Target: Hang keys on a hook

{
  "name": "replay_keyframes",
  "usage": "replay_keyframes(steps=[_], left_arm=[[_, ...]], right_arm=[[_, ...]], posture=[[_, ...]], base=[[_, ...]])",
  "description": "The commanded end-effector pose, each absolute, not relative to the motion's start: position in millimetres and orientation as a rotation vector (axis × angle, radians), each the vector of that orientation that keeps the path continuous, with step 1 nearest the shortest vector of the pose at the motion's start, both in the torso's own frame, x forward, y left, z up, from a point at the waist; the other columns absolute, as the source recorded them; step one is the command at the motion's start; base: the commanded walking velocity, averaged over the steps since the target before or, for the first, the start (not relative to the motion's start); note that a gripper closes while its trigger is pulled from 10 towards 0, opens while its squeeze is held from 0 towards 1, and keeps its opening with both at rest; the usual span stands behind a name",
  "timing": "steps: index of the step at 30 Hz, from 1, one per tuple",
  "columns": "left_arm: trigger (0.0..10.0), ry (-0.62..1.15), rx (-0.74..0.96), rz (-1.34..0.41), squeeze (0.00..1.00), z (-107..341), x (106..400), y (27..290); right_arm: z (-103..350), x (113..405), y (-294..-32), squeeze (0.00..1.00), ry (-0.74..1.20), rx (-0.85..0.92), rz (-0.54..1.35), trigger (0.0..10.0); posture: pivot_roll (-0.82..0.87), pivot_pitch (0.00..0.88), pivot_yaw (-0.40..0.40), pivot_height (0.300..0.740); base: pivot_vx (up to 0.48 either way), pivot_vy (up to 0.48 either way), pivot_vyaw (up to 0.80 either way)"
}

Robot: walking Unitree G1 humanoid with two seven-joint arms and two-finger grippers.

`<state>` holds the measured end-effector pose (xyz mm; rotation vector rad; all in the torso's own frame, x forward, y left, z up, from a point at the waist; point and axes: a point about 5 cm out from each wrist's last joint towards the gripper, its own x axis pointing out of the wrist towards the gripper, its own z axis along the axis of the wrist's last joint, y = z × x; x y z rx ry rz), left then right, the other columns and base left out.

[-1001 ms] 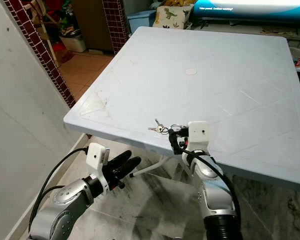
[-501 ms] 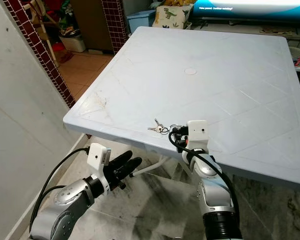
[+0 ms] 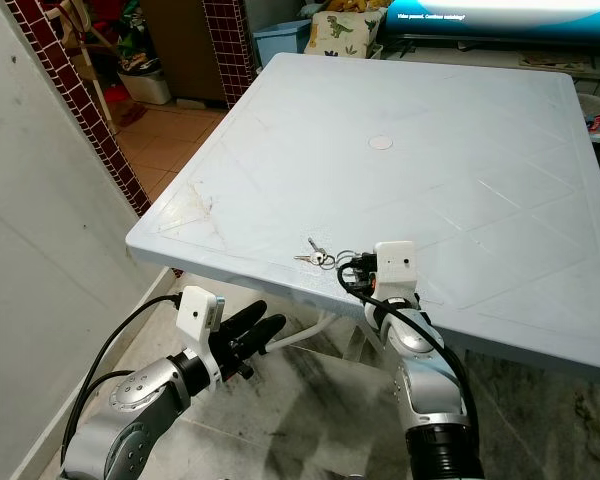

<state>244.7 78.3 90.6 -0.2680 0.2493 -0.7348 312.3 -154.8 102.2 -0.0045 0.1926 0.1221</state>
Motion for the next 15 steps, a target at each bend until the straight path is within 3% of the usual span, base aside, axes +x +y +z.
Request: replay_keyframes(steps=[1,15], left_arm=[[10.0,0.254,-0.248,-0.727,0.0,89,244,81],[10.0,0.252,-0.234,-0.725,0.0,88,244,83]], right_arm=[[92,308,-153,0.0,0.239,-0.005,0.122,0.0],[98,314,-165,0.0,0.215,0.013,0.064,0.0]], posture=[[-0.11,0.099,0.101,0.74],[-0.11,0.098,0.101,0.74]], base=[[0.0,0.0,0.0],[0.0,0.0,0.0]])
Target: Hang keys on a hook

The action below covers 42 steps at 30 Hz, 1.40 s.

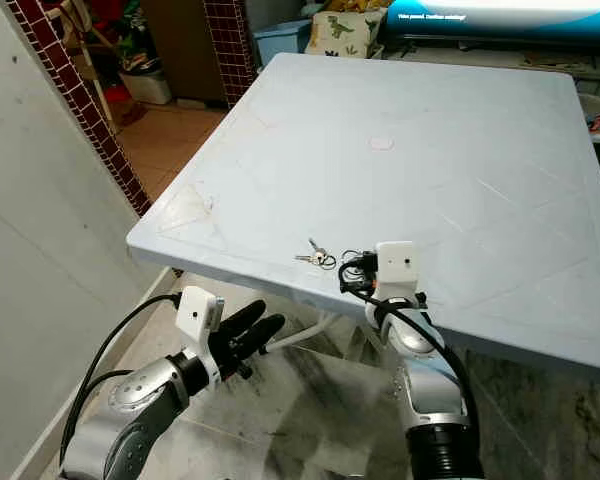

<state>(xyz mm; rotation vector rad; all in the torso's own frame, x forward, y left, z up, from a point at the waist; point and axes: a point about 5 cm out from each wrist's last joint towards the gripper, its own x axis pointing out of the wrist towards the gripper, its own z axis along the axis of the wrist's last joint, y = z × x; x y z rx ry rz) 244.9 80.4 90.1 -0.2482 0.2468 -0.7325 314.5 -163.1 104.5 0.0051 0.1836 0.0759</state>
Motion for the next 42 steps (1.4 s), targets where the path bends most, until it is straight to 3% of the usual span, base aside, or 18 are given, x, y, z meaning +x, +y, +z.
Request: replay_keyframes(steps=[1,9,19,28,29,30,31,32,42], left_arm=[[10.0,0.25,-0.235,-0.726,0.0,88,245,83],[10.0,0.239,-0.228,-0.732,0.0,89,246,80],[10.0,0.236,-0.214,-0.722,0.0,88,247,80],[10.0,0.231,-0.205,-0.719,0.0,88,248,80],[10.0,0.232,-0.205,-0.719,0.0,88,248,80],[10.0,0.233,-0.203,-0.72,0.0,88,248,80],[10.0,0.233,-0.203,-0.72,0.0,88,248,80],[10.0,0.234,-0.202,-0.721,0.0,87,248,80],[10.0,0.232,-0.193,-0.73,0.0,87,248,78]], right_arm=[[100,314,-166,0.0,0.204,0.005,0.043,0.0],[107,315,-175,0.0,0.156,-0.032,-0.039,0.0],[171,320,-187,0.0,-0.196,-0.31,-0.141,0.0],[168,320,-177,0.0,-0.186,-0.316,-0.098,0.0],[165,320,-177,0.0,-0.166,-0.298,-0.104,4.3],[161,319,-178,0.0,-0.137,-0.268,-0.116,10.0],[161,319,-178,0.0,-0.137,-0.268,-0.116,10.0],[156,318,-179,1.0,-0.107,-0.218,-0.122,10.0],[140,317,-167,1.0,0.002,-0.116,-0.051,10.0]], posture=[[-0.11,0.097,0.101,0.74],[-0.12,0.092,0.103,0.74],[-0.12,0.092,0.104,0.74],[-0.12,0.091,0.106,0.74],[-0.12,0.091,0.106,0.74],[-0.12,0.091,0.106,0.74],[-0.12,0.091,0.106,0.74],[-0.12,0.091,0.106,0.74],[-0.12,0.087,0.103,0.74]], base=[[0.0,0.0,0.0],[0.0,0.0,0.0],[0.0,0.0,0.0],[0.0,0.0,0.0],[0.0,0.0,0.0],[0.0,0.0,0.0],[0.0,0.0,0.0],[0.0,0.0,0.0],[0.0,0.0,0.0]])
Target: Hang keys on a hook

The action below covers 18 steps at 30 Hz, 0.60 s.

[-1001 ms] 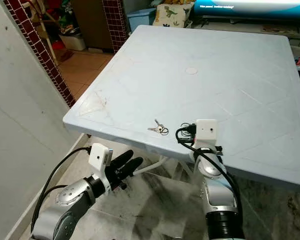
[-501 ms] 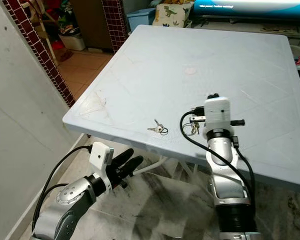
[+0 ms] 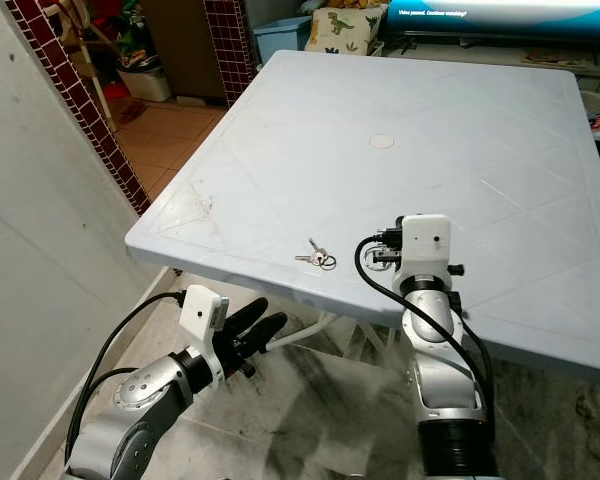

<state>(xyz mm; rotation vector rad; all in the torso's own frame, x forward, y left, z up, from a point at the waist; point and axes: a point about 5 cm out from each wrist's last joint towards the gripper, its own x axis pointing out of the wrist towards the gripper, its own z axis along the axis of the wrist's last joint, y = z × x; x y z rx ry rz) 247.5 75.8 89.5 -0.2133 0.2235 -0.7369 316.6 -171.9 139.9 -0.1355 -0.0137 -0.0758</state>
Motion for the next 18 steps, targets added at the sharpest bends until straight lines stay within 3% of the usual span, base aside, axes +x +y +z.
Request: replay_keyframes(steps=[1,18], left_arm=[[10.0,0.231,-0.192,-0.73,0.0,87,249,78],[10.0,0.224,-0.189,-0.731,0.0,87,249,78]], right_arm=[[140,317,-167,1.0,0.004,-0.108,-0.054,10.0],[131,314,-155,1.0,0.082,-0.013,-0.011,10.0]], posture=[[-0.12,0.087,0.103,0.74],[-0.12,0.081,0.101,0.74]], base=[[0.0,0.0,0.0],[0.0,0.0,0.0]])
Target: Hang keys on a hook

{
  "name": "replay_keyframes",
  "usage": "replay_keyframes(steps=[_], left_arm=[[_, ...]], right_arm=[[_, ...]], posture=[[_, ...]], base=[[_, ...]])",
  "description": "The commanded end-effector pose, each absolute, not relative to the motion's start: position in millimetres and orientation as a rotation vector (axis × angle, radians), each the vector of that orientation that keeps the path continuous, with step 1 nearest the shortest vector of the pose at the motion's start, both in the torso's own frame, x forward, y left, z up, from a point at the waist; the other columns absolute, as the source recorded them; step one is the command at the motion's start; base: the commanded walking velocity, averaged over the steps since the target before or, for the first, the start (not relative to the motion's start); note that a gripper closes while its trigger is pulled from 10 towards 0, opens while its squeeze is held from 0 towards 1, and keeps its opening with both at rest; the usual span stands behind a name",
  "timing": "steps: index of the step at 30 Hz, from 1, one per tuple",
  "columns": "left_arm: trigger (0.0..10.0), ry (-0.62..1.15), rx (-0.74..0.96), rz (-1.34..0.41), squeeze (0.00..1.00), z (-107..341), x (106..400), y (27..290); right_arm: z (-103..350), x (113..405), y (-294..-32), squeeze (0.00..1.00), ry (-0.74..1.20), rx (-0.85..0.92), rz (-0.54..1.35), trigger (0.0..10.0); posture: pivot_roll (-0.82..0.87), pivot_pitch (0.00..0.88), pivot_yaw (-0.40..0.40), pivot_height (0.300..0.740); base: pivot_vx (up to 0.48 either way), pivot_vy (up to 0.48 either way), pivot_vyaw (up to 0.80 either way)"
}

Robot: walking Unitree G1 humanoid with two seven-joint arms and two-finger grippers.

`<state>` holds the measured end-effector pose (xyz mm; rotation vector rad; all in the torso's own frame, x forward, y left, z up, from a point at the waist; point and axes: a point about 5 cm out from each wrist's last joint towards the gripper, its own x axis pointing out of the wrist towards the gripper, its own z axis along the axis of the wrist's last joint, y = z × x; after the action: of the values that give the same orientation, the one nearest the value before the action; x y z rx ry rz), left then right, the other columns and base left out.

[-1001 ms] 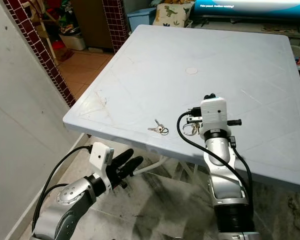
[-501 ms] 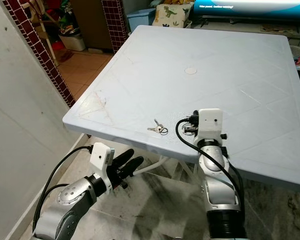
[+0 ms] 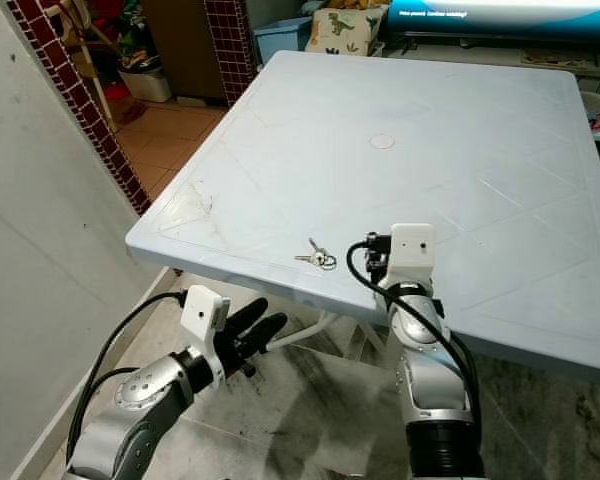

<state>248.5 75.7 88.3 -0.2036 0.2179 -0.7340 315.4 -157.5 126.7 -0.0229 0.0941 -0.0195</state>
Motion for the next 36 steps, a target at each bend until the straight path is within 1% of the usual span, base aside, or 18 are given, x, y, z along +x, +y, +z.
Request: replay_keyframes(steps=[1,8,16,20,26,27,28,29,30,31,34,35,36], left_arm=[[10.0,0.224,-0.189,-0.732,0.0,87,249,78],[10.0,0.224,-0.185,-0.735,0.0,86,249,77],[10.0,0.225,-0.181,-0.734,0.0,86,248,77],[10.0,0.226,-0.182,-0.735,0.0,86,248,76],[10.0,0.227,-0.181,-0.738,0.0,86,248,76],[10.0,0.226,-0.179,-0.738,0.0,86,248,76],[10.0,0.226,-0.179,-0.738,0.0,86,248,76],[10.0,0.226,-0.178,-0.738,0.0,86,248,76],[10.0,0.226,-0.178,-0.738,0.0,86,248,76],[10.0,0.226,-0.178,-0.738,0.0,86,248,76],[10.0,0.225,-0.176,-0.741,0.0,86,247,75],[10.0,0.225,-0.177,-0.741,0.0,86,247,75],[10.0,0.225,-0.176,-0.74,0.0,86,247,76]], right_arm=[[130,313,-154,1.0,0.087,-0.011,-0.009,10.0],[116,311,-154,1.0,0.163,-0.007,0.003,10.0],[116,310,-153,1.0,0.172,-0.003,0.016,10.0],[117,308,-147,1.0,0.17,0.012,0.041,10.0],[110,306,-144,1.0,0.206,0.009,0.067,10.0],[106,306,-145,0.88,0.217,0.012,0.074,10.0],[105,306,-145,0.88,0.221,0.013,0.079,10.0],[102,306,-146,0.31,0.226,0.011,0.08,10.0],[101,306,-147,0.31,0.227,0.009,0.078,10.0],[100,306,-148,0.0,0.228,0.007,0.076,10.0],[96,307,-155,0.0,0.239,-0.004,0.067,9.8],[96,308,-155,0.0,0.239,-0.006,0.069,3.5],[96,308,-156,0.0,0.235,-0.011,0.07,1.4]], posture=[[-0.12,0.081,0.101,0.74],[-0.12,0.083,0.101,0.74],[-0.12,0.086,0.1,0.74],[-0.12,0.087,0.1,0.74],[-0.12,0.087,0.1,0.74],[-0.12,0.088,0.099,0.74],[-0.12,0.088,0.099,0.74],[-0.12,0.088,0.099,0.74],[-0.12,0.088,0.099,0.74],[-0.12,0.088,0.099,0.74],[-0.12,0.088,0.099,0.74],[-0.12,0.088,0.099,0.74],[-0.12,0.089,0.098,0.74]], base=[[0.0,0.0,0.0],[0.0,0.0,0.0],[0.0,0.0,0.0],[0.0,0.0,0.0],[0.0,0.0,0.0],[0.0,0.0,0.0],[0.0,0.0,0.0],[0.0,0.0,0.0],[0.0,0.0,0.0],[0.0,0.0,0.0],[0.0,0.0,0.0],[0.0,0.0,0.0],[0.0,0.0,0.0]])
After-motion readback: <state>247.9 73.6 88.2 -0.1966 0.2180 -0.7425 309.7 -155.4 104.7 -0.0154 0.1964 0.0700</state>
